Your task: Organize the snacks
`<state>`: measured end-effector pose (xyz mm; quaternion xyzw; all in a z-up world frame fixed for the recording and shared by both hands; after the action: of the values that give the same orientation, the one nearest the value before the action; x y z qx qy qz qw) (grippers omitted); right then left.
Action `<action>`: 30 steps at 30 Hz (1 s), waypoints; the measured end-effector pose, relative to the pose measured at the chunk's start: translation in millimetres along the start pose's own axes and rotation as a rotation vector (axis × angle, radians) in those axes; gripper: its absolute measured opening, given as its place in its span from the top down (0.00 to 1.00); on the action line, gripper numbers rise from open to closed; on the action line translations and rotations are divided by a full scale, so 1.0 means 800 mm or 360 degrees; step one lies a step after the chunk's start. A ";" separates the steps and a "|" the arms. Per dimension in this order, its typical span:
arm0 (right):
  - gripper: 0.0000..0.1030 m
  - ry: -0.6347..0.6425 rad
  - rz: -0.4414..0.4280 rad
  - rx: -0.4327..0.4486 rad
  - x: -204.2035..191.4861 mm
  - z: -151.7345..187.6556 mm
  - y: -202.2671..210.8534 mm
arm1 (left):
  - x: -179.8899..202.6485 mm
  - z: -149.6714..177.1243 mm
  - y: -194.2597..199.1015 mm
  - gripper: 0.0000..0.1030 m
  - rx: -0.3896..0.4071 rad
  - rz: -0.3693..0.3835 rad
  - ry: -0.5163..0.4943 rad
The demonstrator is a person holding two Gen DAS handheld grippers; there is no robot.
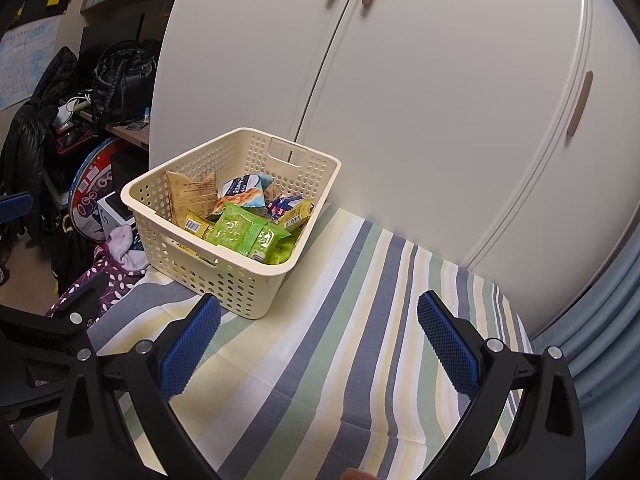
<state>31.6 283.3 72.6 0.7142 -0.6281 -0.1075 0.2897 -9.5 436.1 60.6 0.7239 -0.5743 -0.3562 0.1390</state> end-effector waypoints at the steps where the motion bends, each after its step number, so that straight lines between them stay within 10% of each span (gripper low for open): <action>1: 0.05 -0.0001 0.0000 0.0000 0.000 0.000 -0.001 | -0.001 0.000 -0.001 0.03 0.0000 0.0003 0.0001; 30: 0.05 0.0000 -0.0066 -0.0010 -0.002 0.004 -0.008 | -0.002 0.001 -0.008 0.03 -0.0012 -0.0026 -0.0020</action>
<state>35.0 284.1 66.1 0.7261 -0.6128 -0.1153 0.2897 -5.9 439.8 56.7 0.7257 -0.5680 -0.3640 0.1351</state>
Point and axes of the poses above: each gripper's, at about its wrist camera, not at the fingertips, and y roughly against the way its jaws point, x to its right, z to its underside, the point moved 3 cm from there along -y, roughly the way its jaws point, and after that the axes turned 8 degrees about -y, right-handed, at the moved point
